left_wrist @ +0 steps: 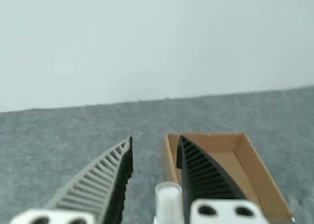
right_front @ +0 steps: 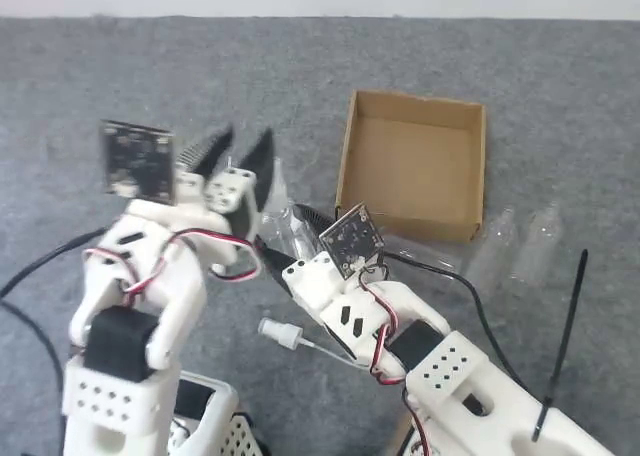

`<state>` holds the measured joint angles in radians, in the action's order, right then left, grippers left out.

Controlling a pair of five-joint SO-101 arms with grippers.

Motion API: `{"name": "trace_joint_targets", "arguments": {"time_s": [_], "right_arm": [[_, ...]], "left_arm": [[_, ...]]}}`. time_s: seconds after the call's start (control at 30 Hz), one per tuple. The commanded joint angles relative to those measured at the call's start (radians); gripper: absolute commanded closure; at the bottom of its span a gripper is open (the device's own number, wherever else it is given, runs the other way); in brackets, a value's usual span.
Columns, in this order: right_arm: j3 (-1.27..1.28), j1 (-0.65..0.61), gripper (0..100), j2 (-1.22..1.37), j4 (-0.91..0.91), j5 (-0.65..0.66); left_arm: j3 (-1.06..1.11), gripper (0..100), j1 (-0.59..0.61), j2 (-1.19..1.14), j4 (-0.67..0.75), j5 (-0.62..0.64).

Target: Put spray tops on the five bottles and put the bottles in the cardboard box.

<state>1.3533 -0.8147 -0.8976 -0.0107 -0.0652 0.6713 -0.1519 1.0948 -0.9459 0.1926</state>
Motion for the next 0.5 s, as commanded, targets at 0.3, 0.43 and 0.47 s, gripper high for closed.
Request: {"name": "trace_joint_targets", "arguments": {"time_s": [0.3, 0.43, 0.47], "right_arm": [[-0.023, 0.015, 99.3, -0.045, -0.024, -0.008], [-0.023, 0.019, 99.3, -0.044, -0.024, -0.008], [-0.023, 0.019, 99.3, -0.044, -0.024, -0.008]], "left_arm": [[-0.050, 87, 0.029, -0.124, 0.021, -0.068], [-0.044, 87, 0.029, -0.164, -0.023, -0.115], [-0.035, 87, 0.028, -0.164, -0.037, -0.135]]}}
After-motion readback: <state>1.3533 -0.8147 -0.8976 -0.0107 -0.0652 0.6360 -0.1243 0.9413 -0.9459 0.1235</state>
